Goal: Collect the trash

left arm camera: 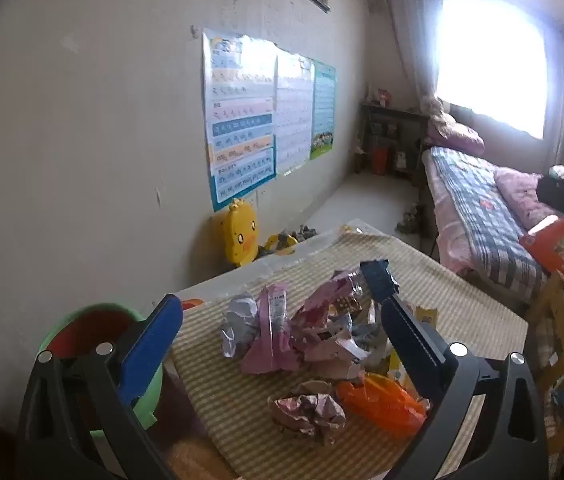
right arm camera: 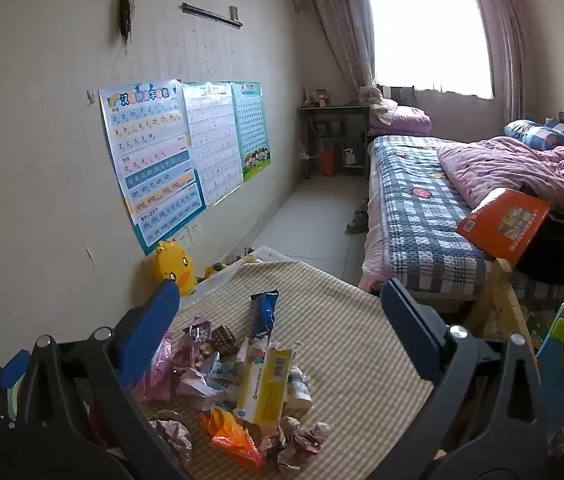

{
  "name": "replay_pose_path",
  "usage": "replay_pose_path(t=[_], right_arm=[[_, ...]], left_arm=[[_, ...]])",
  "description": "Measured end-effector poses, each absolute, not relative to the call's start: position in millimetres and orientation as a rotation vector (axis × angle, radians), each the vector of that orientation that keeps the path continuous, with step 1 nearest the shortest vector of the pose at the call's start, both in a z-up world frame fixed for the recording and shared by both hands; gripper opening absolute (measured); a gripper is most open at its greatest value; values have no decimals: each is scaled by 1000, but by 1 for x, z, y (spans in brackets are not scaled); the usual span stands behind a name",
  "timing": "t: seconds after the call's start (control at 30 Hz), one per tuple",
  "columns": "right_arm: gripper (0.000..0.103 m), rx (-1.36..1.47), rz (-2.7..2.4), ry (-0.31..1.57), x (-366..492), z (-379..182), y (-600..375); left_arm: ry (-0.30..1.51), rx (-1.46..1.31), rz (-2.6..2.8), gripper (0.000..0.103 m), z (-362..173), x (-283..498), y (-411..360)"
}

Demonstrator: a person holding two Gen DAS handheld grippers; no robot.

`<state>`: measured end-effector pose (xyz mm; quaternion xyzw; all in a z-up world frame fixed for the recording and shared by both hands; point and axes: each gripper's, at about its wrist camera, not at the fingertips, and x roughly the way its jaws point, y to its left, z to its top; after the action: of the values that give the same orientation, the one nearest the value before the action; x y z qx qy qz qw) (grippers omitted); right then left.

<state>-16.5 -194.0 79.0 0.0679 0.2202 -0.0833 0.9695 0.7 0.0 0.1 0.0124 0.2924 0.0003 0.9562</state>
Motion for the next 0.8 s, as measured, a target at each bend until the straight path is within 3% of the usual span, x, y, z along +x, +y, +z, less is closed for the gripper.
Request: replay_pose_path(t=[0.8], right_arm=[[99,157,-166,461,-15,75,-198]], left_arm=[[582,-1,-4,95,1,3,-6]])
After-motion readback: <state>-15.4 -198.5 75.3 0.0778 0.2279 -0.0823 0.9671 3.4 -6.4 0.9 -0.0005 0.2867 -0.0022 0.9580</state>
